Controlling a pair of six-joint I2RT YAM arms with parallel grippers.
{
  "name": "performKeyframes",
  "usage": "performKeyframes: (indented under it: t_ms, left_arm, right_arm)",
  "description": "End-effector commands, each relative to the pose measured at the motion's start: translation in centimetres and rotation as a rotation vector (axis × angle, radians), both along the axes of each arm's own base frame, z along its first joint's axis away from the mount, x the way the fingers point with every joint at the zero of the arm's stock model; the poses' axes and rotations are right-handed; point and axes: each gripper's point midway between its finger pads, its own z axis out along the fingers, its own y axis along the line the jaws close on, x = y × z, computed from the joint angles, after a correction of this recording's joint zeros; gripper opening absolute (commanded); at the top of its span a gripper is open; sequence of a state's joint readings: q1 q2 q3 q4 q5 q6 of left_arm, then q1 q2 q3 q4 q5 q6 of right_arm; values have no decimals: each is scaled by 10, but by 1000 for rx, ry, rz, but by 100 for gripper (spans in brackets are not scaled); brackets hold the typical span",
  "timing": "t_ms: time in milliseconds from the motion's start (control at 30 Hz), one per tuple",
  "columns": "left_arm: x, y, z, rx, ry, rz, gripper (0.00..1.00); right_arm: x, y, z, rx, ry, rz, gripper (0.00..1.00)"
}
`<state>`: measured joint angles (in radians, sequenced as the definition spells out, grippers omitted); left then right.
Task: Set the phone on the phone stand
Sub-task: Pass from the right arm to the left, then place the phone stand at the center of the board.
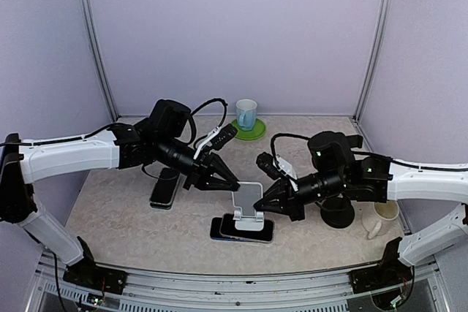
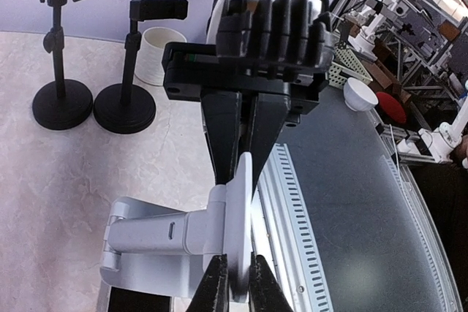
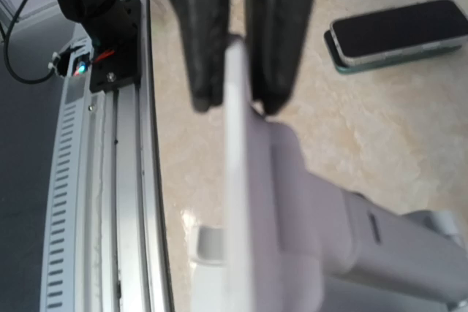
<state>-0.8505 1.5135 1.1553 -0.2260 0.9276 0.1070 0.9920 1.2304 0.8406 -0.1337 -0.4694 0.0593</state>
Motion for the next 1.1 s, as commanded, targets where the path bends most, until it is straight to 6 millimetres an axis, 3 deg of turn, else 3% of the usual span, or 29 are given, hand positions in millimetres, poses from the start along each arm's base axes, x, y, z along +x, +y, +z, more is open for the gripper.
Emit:
performKeyframes:
  t_ms: [0,200,233,300,367,433,533,800,1067]
  left_arm:
    - [-7,-4,0,11,3,-43,1]
    - [0,-6,1,11,-20,-17,0]
    - [3,-6,2,11,-28,-3,0]
    - [11,-7,5,2,-46,27,0]
    - [20,-6,11,-15,-62,61,0]
    - [34,-2,15,-32,-79,104,0]
    - [58,4,22,-57,-119,166,0]
    - [123,34,30,-97,-215,283,0]
    - [179,55,20,-56,-257,320,0]
  right_arm:
    - [9,5,26,72,-62,-14,0]
    - [12,4,22,61,-68,-31,0]
    - [13,3,22,59,-72,-39,4]
    - [17,2,21,50,-79,-62,38]
    - [21,0,22,44,-90,-89,65]
    - [26,-3,23,39,-102,-120,82]
    - [30,-10,30,47,-124,-158,96]
    - [38,-25,39,64,-169,-252,100]
    - [37,-38,36,72,-184,-283,100]
